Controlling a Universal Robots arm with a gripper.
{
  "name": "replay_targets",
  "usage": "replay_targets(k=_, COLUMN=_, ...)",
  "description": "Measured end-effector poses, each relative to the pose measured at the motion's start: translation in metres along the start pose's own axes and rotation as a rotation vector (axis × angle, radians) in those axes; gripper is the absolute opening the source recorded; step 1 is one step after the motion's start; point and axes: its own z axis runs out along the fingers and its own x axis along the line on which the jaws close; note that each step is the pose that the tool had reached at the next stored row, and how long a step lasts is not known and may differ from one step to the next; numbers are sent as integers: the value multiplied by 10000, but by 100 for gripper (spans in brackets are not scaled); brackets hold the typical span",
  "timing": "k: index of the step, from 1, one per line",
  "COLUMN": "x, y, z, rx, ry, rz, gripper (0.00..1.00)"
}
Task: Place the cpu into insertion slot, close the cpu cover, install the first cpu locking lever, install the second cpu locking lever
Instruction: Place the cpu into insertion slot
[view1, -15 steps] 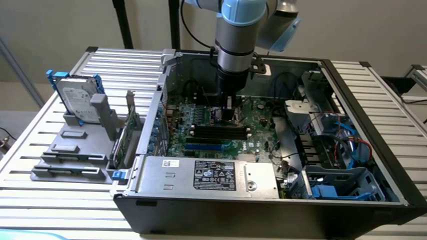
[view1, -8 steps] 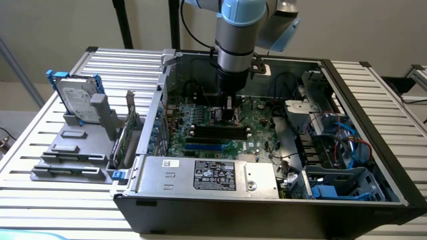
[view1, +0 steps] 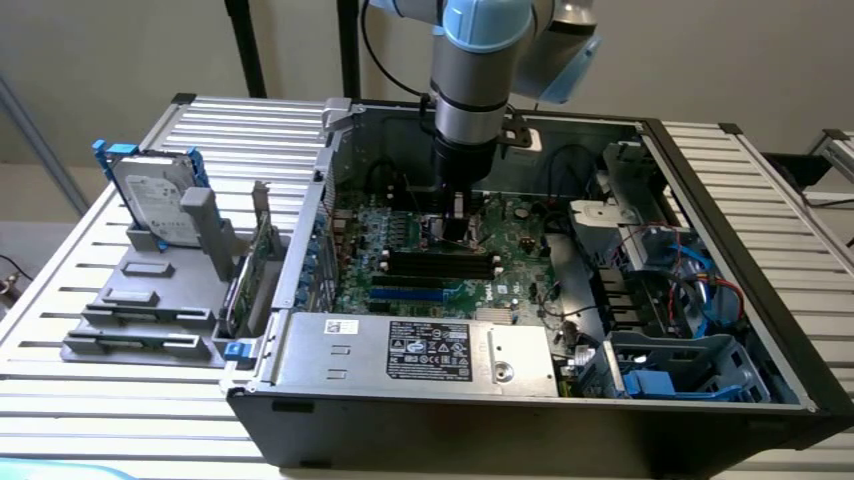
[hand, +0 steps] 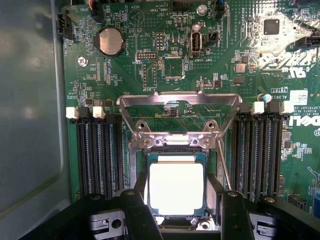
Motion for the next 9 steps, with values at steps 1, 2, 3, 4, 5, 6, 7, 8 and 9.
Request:
replay_targets(k=1, x=2, y=0, z=0, rx=0, ry=-1, rz=0, gripper=54)
replay_targets(k=2, x=3, y=0, z=0, rx=-1, ry=-2, rz=-1, gripper=54)
replay_targets(k=3, x=4, y=0, z=0, rx=-1, ry=-2, rz=-1, gripper=54)
replay_targets(k=4, x=4, y=0, z=0, rx=0, ry=-1, rz=-1, gripper=54)
replay_targets(k=5, x=4, y=0, z=1, rx=0, ry=-1, rz=0, gripper=54)
replay_targets(k=6, x=5, y=0, z=1, rx=0, ry=-1, rz=0, gripper=54)
replay_targets(k=7, x=5, y=0, z=1, rx=0, ry=-1, rz=0, gripper=54)
replay_targets(k=8, x=5, y=0, z=1, rx=0, ry=-1, rz=0, gripper=54)
replay_targets(k=9, x=5, y=0, z=1, rx=0, ry=-2, rz=0, gripper=54)
